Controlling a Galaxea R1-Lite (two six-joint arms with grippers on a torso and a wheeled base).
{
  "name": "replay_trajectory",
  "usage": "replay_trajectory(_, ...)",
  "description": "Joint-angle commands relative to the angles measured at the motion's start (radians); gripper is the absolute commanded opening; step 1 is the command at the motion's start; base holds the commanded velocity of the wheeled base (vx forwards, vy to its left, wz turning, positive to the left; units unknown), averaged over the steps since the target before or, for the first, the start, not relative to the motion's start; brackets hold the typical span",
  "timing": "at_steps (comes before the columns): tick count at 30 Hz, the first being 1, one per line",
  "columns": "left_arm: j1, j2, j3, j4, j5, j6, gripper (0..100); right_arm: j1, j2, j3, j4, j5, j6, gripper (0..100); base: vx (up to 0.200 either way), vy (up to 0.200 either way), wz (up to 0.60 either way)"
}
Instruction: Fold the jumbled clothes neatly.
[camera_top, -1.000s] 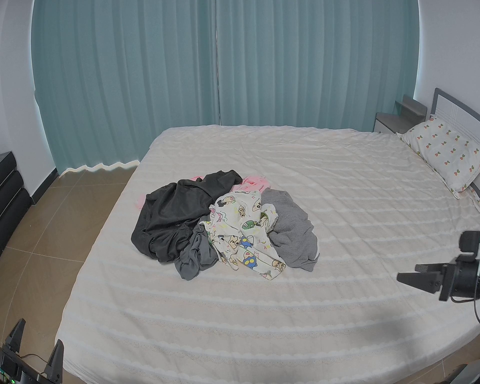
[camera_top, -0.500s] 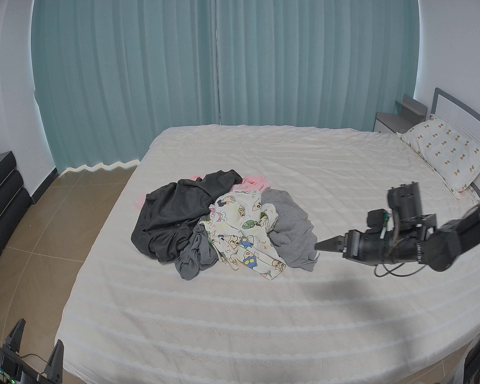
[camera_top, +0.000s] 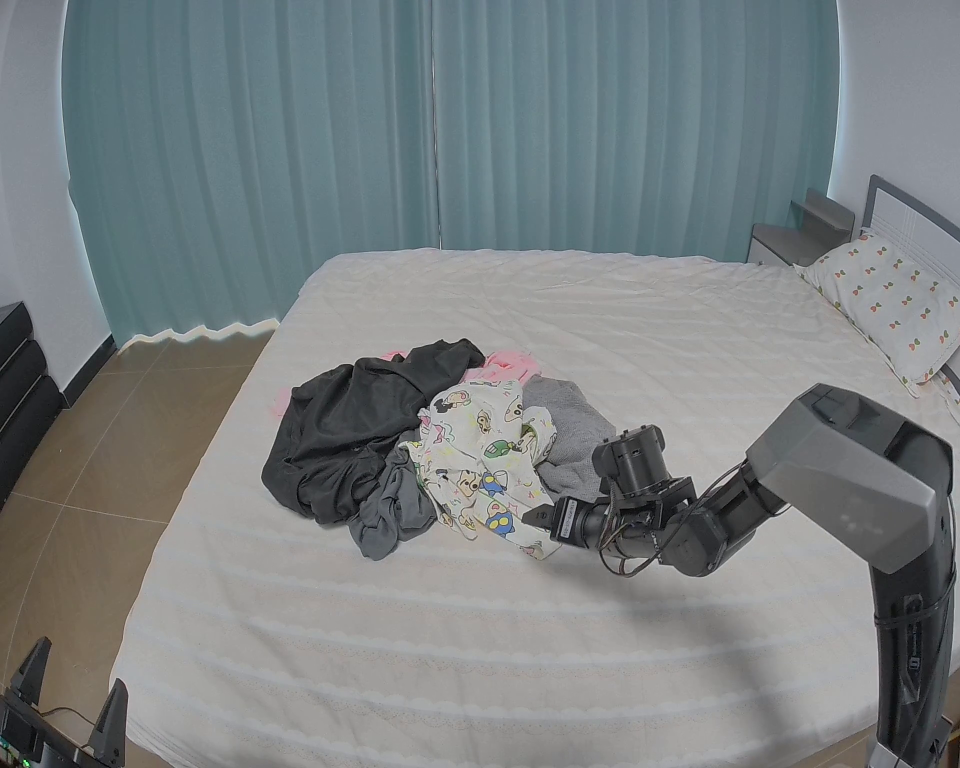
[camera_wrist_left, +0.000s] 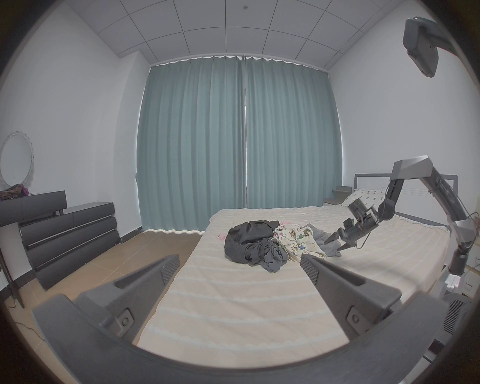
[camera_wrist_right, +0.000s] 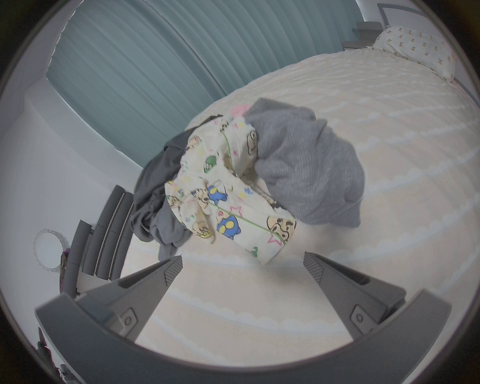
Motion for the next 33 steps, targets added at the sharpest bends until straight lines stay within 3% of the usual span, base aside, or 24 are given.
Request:
replay_trajectory(1,0.0,-0.016,0.018,0.0,0.0,0.0,100,0.005,0.073,-0.03,-0.002,-0.008,0.001,100,0.0,0.0,0.0)
replay_trajectory(11,0.0,-0.016,0.018,0.0,0.0,0.0,100,-0.001,0.189,-0.207,0.047,-0.074,-0.001,100,0.0,0.0,0.0)
replay_trajectory(15,0.0,-0.016,0.018,0.0,0.0,0.0,100,0.0,0.248,-0.325,0.069,-0.129,-0.001,100,0.0,0.0,0.0)
replay_trajectory(33,0.0,-0.016,0.018,0.0,0.0,0.0,100,0.033,0.292,-0.495,0.225,-0.166,-0.004,100,0.0,0.0,0.0)
